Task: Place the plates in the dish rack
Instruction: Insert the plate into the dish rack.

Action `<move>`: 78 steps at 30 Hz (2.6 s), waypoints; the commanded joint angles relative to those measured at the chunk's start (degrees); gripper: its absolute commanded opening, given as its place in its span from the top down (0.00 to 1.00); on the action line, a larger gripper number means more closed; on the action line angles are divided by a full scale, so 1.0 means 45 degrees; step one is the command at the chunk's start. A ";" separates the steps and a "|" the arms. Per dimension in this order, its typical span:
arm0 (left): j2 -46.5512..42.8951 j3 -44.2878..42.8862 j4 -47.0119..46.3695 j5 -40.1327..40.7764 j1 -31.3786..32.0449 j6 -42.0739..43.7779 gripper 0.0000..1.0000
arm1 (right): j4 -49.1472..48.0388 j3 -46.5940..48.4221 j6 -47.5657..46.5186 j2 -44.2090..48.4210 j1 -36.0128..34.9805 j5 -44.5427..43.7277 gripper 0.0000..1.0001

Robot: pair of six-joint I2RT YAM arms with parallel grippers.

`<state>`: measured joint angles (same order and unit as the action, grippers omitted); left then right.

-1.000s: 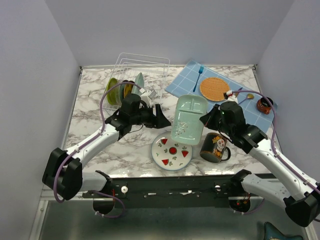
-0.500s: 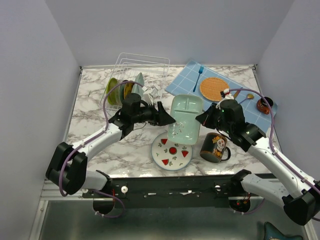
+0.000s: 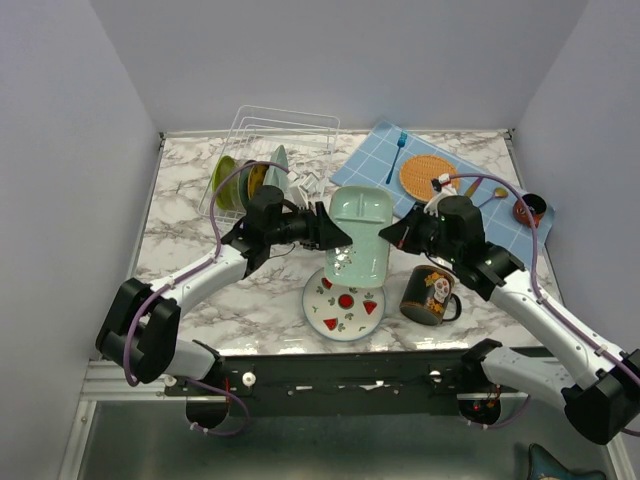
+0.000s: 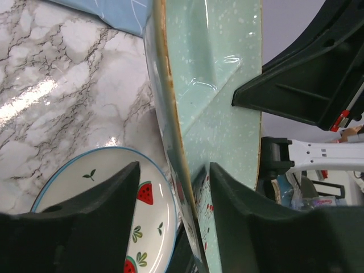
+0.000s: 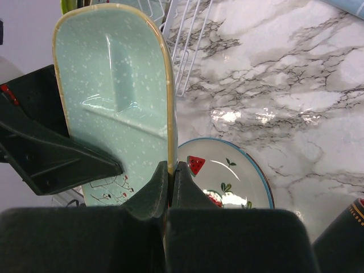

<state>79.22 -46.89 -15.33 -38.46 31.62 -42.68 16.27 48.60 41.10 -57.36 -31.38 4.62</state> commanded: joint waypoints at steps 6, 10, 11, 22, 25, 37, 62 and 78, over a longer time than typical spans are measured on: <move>0.0032 -0.0087 -0.0382 -0.0224 0.0045 0.0011 0.62 | -0.1761 -0.0096 0.0534 0.0267 0.0195 0.0575 0.99; -0.0007 -0.0145 -0.0382 -0.0146 0.0045 -0.0028 0.81 | -0.1683 -0.0116 0.0496 0.0267 0.0234 0.0516 0.99; 0.0012 -0.0146 -0.0382 -0.0068 0.0045 -0.0028 0.90 | -0.1663 -0.0116 0.0514 0.0248 0.0234 0.0496 0.99; -0.0143 -0.0711 -0.0031 0.0303 0.0025 0.0011 1.00 | -0.0669 0.0040 0.0261 0.0228 0.0527 -0.0479 0.67; -0.0163 -0.1003 0.0476 0.0518 -0.0014 0.0303 1.00 | 0.0422 0.0449 0.0280 0.0267 0.0585 -0.1877 0.48; -0.0124 -0.2542 0.2310 0.0869 -0.1262 0.1335 1.00 | 0.1403 0.1153 -0.0755 0.1496 0.0742 -0.4112 0.21; 0.6027 -1.8914 1.6199 1.1139 -0.2809 0.8818 1.00 | 0.1716 0.0373 -0.0950 0.1634 0.0781 -0.3528 0.19; 0.6751 -1.8115 1.6709 1.5184 -0.1089 0.9776 1.00 | 0.1638 -0.0096 -0.0775 0.1361 0.0781 -0.3273 0.19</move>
<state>110.34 -128.97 63.90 21.04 26.02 -0.97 22.90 49.32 37.45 -51.22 -28.10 -10.79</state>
